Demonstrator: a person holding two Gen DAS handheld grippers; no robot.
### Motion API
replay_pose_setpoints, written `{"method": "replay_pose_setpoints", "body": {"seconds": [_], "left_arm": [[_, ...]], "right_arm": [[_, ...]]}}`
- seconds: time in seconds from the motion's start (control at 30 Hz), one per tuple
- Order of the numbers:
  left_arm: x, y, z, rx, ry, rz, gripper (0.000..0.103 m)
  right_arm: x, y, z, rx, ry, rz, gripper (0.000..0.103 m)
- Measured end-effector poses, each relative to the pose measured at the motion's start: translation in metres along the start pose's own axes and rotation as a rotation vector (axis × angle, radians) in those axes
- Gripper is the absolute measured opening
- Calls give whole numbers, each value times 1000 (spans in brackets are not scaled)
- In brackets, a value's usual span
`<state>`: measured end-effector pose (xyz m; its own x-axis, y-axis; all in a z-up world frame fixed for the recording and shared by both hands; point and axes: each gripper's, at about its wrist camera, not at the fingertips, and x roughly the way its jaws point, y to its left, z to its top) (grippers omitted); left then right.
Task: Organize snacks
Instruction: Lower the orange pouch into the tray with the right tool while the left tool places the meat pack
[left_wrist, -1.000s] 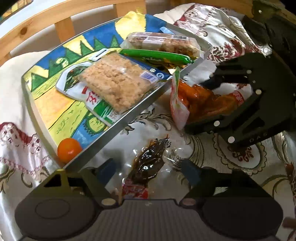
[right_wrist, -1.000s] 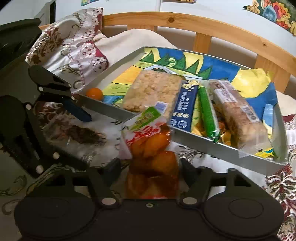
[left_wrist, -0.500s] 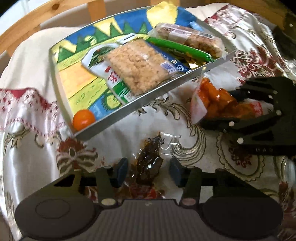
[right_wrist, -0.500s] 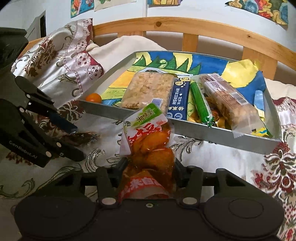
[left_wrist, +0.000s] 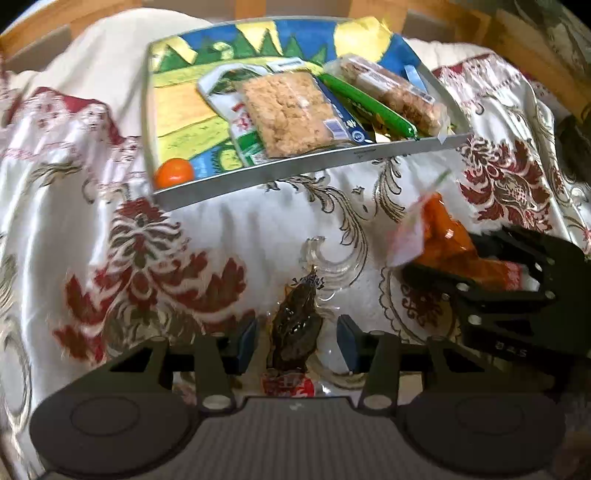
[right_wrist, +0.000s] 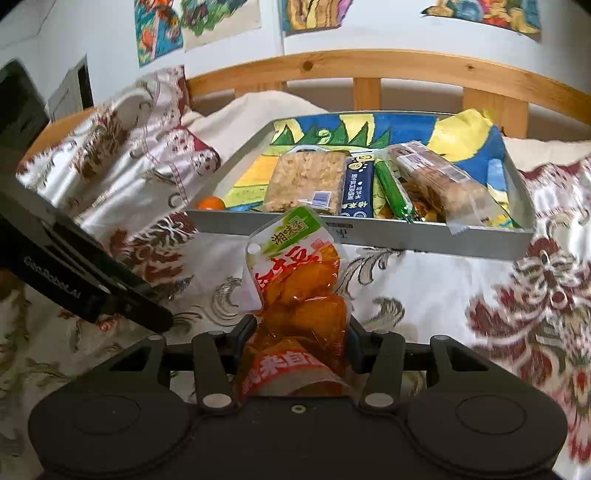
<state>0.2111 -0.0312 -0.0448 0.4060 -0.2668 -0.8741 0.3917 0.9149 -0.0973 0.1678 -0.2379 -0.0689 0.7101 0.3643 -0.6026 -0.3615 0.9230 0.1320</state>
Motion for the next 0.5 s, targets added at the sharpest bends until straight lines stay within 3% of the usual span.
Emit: {"method": "replay_pose_setpoints", "body": {"seconds": [0.13,0.33,0.5], "left_arm": [[-10,-10,-10,-10,-52,88,50],[-21,-10,0,-75,-127,58,51],[-36,-9,25,-73,-248,140,51]], "right_arm": [[-17,1,-12,63,-22,-9,51],[-30,5,-9,61,-38,-4,51],[-32,5,3,39,-50,-7,51]]}}
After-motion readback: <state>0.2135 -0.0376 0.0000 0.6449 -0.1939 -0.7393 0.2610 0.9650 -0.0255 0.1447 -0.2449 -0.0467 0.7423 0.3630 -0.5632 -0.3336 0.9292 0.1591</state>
